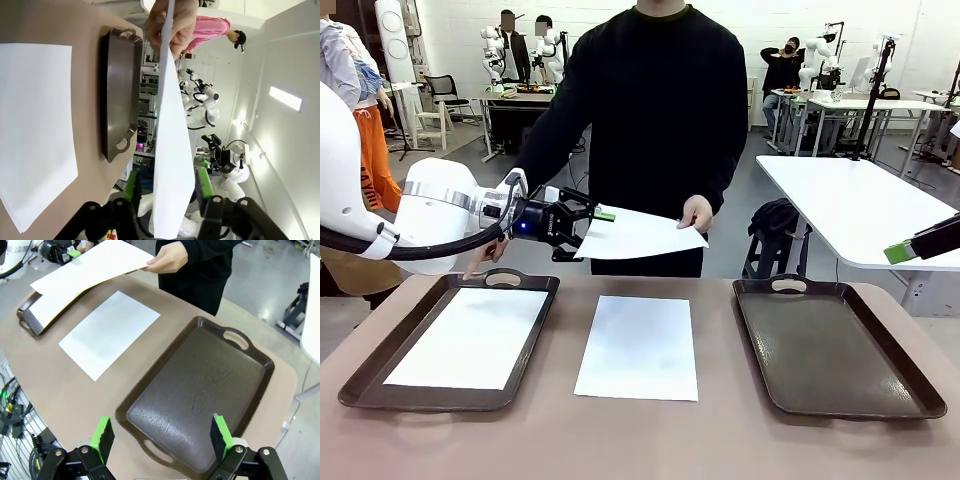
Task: Sort the A4 documents.
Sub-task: Receive the A4 Paper.
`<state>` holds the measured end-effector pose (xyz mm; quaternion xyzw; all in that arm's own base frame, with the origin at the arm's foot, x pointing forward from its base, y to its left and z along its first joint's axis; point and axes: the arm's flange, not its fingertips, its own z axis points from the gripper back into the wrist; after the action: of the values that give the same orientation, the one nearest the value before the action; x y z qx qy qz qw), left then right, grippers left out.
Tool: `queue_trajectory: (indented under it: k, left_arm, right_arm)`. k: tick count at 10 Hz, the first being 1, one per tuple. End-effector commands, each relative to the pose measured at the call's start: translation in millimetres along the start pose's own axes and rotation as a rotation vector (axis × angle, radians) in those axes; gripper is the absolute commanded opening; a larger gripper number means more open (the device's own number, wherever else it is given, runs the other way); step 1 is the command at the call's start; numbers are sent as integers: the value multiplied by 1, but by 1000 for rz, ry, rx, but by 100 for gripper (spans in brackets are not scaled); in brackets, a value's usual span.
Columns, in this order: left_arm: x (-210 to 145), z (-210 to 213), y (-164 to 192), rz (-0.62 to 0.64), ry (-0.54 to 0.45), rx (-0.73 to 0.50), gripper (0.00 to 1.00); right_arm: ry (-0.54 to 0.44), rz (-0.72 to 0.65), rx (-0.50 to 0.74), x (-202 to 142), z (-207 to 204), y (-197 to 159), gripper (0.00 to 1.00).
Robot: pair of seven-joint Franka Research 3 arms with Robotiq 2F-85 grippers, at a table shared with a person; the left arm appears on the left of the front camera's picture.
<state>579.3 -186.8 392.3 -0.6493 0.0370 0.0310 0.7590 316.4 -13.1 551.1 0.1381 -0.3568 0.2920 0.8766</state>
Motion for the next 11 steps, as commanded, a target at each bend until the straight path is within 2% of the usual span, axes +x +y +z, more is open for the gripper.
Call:
queue_trajectory:
  k: [1,2,3,5,11]
  left_arm:
    - [3,-1,1,-23,-2,-30,32]
    - [2,-2,2,-25,4,-25,25]
    - [2,-1,1,-27,3,-24,12]
    - [2,-1,1,-31,13,-28,0]
    - [3,0,-2,-54,25,-52,0]
  right_arm:
    - [1,-8,2,0,-1,-1,100]
    - [1,-8,2,0,-1,-1,100]
    - [1,-8,2,0,-1,-1,100]
    - [1,-8,2,0,-1,-1,100]
    - [1,-8,2,0,-1,-1,100]
